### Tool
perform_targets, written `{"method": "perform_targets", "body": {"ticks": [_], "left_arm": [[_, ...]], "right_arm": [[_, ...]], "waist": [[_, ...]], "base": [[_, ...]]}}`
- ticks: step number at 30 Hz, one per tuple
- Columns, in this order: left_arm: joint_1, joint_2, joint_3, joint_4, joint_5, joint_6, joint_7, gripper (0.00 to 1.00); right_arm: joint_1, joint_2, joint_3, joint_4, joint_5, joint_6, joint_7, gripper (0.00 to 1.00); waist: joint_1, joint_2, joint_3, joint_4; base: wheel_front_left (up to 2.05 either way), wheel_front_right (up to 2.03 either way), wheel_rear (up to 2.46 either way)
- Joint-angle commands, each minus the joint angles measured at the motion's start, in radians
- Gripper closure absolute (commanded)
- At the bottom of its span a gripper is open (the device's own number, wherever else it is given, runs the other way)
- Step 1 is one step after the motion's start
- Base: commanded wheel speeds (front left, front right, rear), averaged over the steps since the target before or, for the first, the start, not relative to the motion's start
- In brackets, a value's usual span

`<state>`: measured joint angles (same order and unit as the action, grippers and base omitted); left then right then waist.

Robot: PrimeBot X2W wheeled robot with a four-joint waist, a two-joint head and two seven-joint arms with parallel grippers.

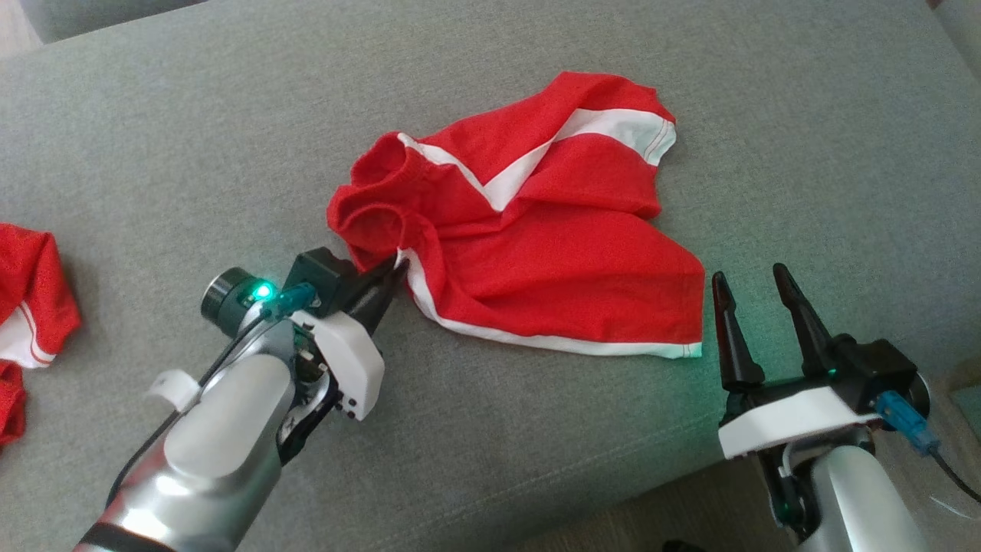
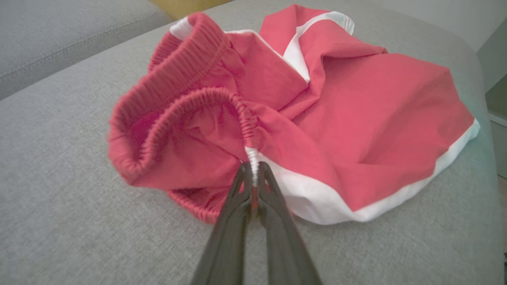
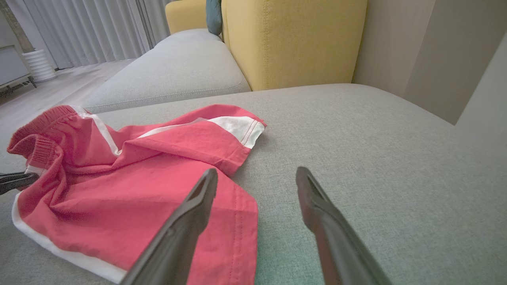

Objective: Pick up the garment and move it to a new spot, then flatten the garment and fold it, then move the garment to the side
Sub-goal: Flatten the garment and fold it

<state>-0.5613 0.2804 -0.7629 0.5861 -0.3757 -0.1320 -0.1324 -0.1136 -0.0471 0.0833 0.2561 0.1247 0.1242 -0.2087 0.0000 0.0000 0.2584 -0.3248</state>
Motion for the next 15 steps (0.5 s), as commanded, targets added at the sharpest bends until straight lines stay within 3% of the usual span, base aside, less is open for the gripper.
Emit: {"method": "perform_targets", "body": {"ticks": [1,8,15], "left_arm": [[-0.052,0.031,0.022,-0.018,-0.011,0.001,-0.002,1.00],[-0.066,0.037,0.014,-0.012,-0.022,0.004,-0.037,1.00],[-0.053,0.046,0.035,-0.035,-0.023,0.050,-0.077,1.00]], "right_arm": [[-0.022,-0.003,0.014,-0.026,0.006,0.007,-0.012,0.00],[-0.019,-0.003,0.015,-0.017,0.007,0.007,-0.013,0.00],[0.020,-0.003,0.036,0.022,0.008,0.007,0.015,0.00]], "waist": [[0.0000,0.0000,0.001,0.001],[0.0000,0.0000,0.000,0.006],[0.0000,0.0000,-0.010,0.009]], "base": [[0.00,0.00,0.00],[0.00,0.00,0.00],[0.00,0.00,0.00]]}}
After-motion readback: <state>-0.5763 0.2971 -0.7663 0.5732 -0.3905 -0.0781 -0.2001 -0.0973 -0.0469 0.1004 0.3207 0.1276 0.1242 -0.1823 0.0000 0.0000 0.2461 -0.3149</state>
